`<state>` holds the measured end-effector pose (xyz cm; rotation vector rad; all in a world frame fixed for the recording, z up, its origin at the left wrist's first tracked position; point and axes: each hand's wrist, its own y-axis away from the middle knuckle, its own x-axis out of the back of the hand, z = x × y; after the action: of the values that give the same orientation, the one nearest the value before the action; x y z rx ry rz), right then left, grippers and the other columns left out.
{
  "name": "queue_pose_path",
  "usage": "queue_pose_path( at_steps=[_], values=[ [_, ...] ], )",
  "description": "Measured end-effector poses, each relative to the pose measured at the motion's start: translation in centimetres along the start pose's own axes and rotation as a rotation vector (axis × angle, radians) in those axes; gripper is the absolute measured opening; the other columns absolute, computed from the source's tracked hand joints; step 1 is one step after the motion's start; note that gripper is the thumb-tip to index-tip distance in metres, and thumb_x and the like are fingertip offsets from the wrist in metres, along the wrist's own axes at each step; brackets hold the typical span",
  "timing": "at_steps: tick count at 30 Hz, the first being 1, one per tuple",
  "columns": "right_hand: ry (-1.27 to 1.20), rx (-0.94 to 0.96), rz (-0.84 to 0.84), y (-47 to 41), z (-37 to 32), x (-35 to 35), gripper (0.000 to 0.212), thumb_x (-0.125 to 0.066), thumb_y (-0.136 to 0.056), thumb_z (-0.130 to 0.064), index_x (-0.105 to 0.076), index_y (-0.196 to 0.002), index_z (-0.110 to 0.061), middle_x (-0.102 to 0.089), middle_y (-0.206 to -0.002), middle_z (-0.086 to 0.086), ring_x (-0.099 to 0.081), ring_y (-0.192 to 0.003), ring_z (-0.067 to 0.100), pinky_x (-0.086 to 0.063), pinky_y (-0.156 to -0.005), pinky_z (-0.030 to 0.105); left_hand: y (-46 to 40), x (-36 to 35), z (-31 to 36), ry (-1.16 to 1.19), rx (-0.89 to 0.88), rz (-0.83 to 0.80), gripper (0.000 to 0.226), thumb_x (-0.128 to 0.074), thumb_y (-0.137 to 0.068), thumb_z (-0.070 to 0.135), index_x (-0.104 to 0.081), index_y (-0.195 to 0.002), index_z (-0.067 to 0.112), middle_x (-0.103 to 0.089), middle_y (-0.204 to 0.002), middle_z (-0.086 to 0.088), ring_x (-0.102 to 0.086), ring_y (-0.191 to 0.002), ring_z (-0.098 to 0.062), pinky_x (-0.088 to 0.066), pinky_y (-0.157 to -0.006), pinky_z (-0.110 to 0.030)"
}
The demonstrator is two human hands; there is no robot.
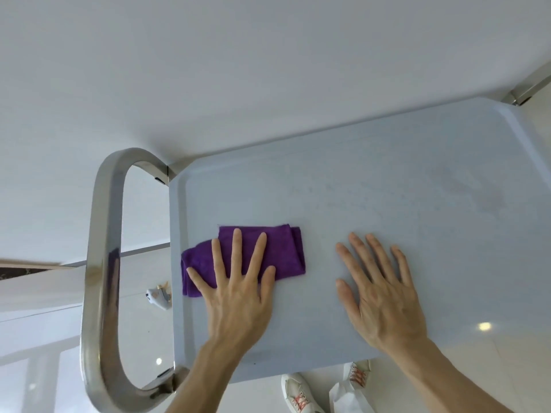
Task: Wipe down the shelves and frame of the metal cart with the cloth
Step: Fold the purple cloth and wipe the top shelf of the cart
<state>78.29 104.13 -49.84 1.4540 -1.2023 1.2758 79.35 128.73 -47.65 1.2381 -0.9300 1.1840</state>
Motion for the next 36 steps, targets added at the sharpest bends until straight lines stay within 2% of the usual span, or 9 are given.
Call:
queue_pose_path(
  at_steps=[4, 7, 13, 15, 22, 27, 31, 34, 36],
  values=[
    [-0.011, -0.002, -0.008, -0.2, 0.0, 0.2, 0.060, -0.034, -0.099, -0.050, -0.033, -0.155, -0.026, -0.026, -0.164, -0.003, -0.020, -0.152, 0.022, -0.021, -0.120, 0.054, -0.2, -0.3, -1.1, -0.037, -0.071, -0.031, 0.057, -0.013, -0.098, 0.064, -0.011, -0.152, 0.047, -0.016, -0.163, 0.003, -0.010, -0.150, -0.033, -0.006, -0.107, -0.077],
    [-0.020, -0.012, -0.023, -0.2, 0.0, 0.4, 0.061, -0.034, -0.099, -0.050, -0.032, -0.155, -0.026, -0.025, -0.164, -0.003, -0.020, -0.152, 0.022, -0.021, -0.120, 0.054, -4.1, 0.5, -1.3, -0.034, -0.060, -0.012, 0.056, -0.012, -0.096, 0.066, -0.006, -0.150, 0.053, -0.013, -0.163, 0.008, -0.005, -0.151, -0.029, -0.001, -0.109, -0.076],
    [-0.031, -0.013, -0.018, -0.1, 0.0, 0.1, 0.061, -0.034, -0.099, -0.050, -0.032, -0.155, -0.027, -0.025, -0.164, -0.003, -0.023, -0.152, 0.022, -0.023, -0.119, 0.055, -17.3, 2.5, 2.2, 0.179, 0.239, 0.024, 0.056, -0.015, -0.094, 0.067, -0.004, -0.148, 0.056, 0.002, -0.164, 0.012, 0.013, -0.150, -0.025, 0.010, -0.105, -0.076],
    [-0.037, -0.013, -0.014, -0.1, 0.0, 0.1, 0.061, -0.035, -0.098, -0.051, -0.034, -0.155, -0.027, -0.026, -0.164, -0.003, -0.025, -0.151, 0.022, -0.024, -0.119, 0.054, -18.7, 2.2, 4.6, 0.175, 0.259, 0.035, 0.057, -0.012, -0.095, 0.065, 0.000, -0.149, 0.053, 0.006, -0.164, 0.008, 0.017, -0.149, -0.029, 0.010, -0.103, -0.078],
    [-0.040, -0.009, -0.018, -0.3, -0.1, 0.2, 0.061, -0.036, -0.097, -0.050, -0.035, -0.154, -0.027, -0.030, -0.162, -0.002, -0.025, -0.151, 0.022, -0.022, -0.120, 0.054, -11.0, 0.2, 7.9, 0.011, -0.160, 0.039, 0.058, -0.014, -0.096, 0.064, -0.007, -0.152, 0.048, -0.007, -0.165, 0.004, 0.003, -0.151, -0.033, 0.002, -0.106, -0.078],
    [-0.041, -0.003, -0.035, -0.4, 0.0, 0.0, 0.061, -0.036, -0.098, -0.051, -0.038, -0.153, -0.025, -0.030, -0.162, -0.002, -0.023, -0.151, 0.022, -0.023, -0.120, 0.055, -4.0, -0.7, 4.2, -0.049, -0.254, 0.064, 0.056, -0.025, -0.100, 0.055, -0.016, -0.153, 0.042, -0.022, -0.162, 0.003, -0.015, -0.150, -0.031, -0.020, -0.108, -0.073],
    [-0.046, -0.007, -0.017, -0.4, -0.1, 0.1, 0.061, -0.038, -0.097, -0.050, -0.038, -0.153, -0.026, -0.029, -0.163, -0.003, -0.025, -0.151, 0.023, -0.024, -0.119, 0.055, -6.2, 0.5, 2.6, -0.054, -0.170, 0.032, 0.054, -0.024, -0.100, 0.054, -0.013, -0.153, 0.046, -0.019, -0.162, 0.005, -0.012, -0.151, -0.028, -0.014, -0.111, -0.071],
    [-0.049, -0.007, -0.008, -0.3, 0.0, 0.2, 0.060, -0.040, -0.096, -0.049, -0.039, -0.152, -0.027, -0.030, -0.162, -0.003, -0.027, -0.150, 0.023, -0.024, -0.119, 0.054, -11.7, 1.6, 4.6, 0.048, -0.002, 0.036, 0.053, -0.024, -0.101, 0.052, -0.008, -0.152, 0.048, -0.007, -0.164, 0.008, -0.001, -0.151, -0.028, -0.005, -0.110, -0.074],
    [-0.047, -0.011, -0.018, -0.3, 0.0, 0.2, 0.060, -0.039, -0.097, -0.050, -0.037, -0.153, -0.028, -0.028, -0.163, -0.004, -0.025, -0.151, 0.022, -0.023, -0.119, 0.054, -14.8, 2.2, 6.6, 0.070, 0.038, 0.022, 0.053, -0.021, -0.101, 0.052, -0.006, -0.152, 0.048, -0.001, -0.165, 0.008, 0.004, -0.150, -0.031, -0.004, -0.107, -0.077]
  ],
)
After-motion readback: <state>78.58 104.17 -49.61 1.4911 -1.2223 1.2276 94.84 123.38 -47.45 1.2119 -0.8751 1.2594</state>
